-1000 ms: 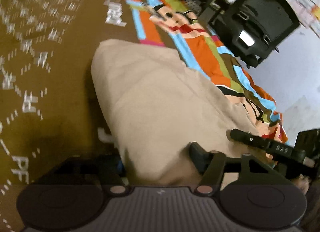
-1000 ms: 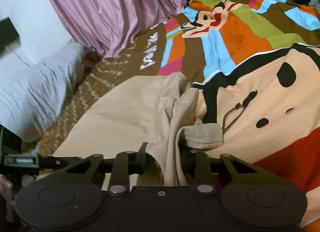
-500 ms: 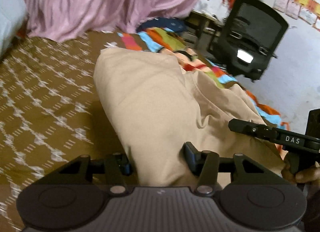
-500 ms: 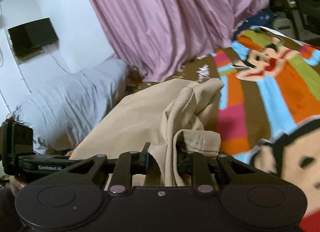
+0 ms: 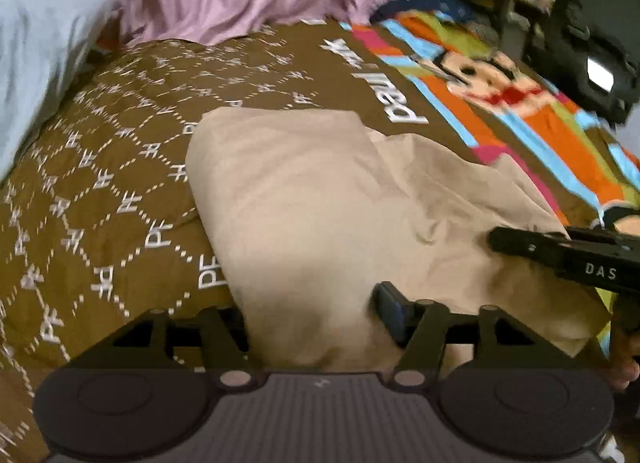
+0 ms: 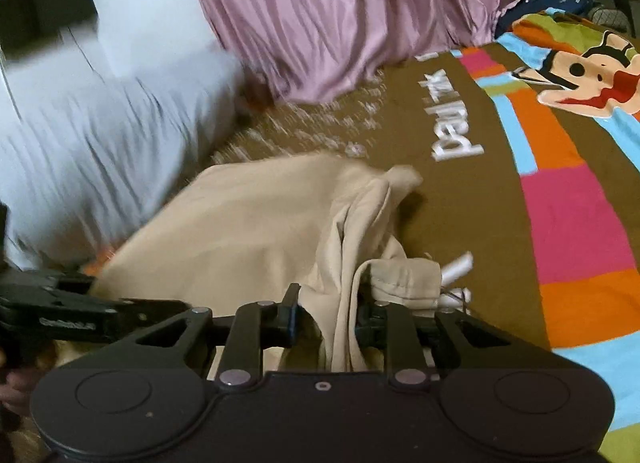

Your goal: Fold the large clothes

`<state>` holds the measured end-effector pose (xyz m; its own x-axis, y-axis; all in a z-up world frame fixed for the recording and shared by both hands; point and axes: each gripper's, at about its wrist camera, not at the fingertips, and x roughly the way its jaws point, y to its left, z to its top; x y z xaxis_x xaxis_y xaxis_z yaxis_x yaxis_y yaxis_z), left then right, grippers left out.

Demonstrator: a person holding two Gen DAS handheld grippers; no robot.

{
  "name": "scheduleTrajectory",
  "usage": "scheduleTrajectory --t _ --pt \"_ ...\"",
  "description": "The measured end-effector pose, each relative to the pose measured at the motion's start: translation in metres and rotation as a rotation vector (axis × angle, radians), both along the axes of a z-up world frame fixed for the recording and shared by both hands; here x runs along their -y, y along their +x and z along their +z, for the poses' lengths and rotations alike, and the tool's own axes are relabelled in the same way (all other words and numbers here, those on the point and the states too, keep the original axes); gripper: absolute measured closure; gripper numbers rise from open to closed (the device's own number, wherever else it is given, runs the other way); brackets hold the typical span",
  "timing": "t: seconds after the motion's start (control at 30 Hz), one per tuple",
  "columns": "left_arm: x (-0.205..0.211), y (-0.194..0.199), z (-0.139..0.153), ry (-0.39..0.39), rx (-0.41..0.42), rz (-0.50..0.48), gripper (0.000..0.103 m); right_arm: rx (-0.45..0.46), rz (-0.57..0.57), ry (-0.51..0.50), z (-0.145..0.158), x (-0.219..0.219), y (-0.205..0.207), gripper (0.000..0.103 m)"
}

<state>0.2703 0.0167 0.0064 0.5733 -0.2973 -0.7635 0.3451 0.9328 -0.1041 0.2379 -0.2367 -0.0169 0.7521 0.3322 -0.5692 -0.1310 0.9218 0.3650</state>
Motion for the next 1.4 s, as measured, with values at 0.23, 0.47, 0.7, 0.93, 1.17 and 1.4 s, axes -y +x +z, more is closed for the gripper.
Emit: scheduleTrajectory --t 0.23,0.47,0.7,0.93,1.17,1.4 --pt "-0.005 -0.008 -0.002 0.011 0.011 0.055 0.021 0.027 -0.005 -0.108 -0.012 0.015 -0.010 0.046" --pt "0.001 -0.028 0.014 0.103 0.043 0.132 0.005 -0.015 -0.039 -0.129 -0.010 0.030 -0.022 0.024" --pt "0.013 -0.060 0.038 0.125 0.110 0.198 0.004 0.052 -0.049 -0.132 0.018 0.032 -0.048 0.011" --pt "0.012 -0.105 0.073 0.044 0.193 0.298 0.001 0.172 -0.042 -0.132 0.058 0.028 -0.087 0.004" --pt "0.003 -0.160 0.108 0.000 0.289 0.371 0.001 0.330 -0.017 -0.161 0.100 0.019 -0.141 0.001" --pt "-0.011 -0.219 0.120 -0.009 0.347 0.440 0.001 0.439 0.002 -0.199 0.121 0.009 -0.198 0.001"
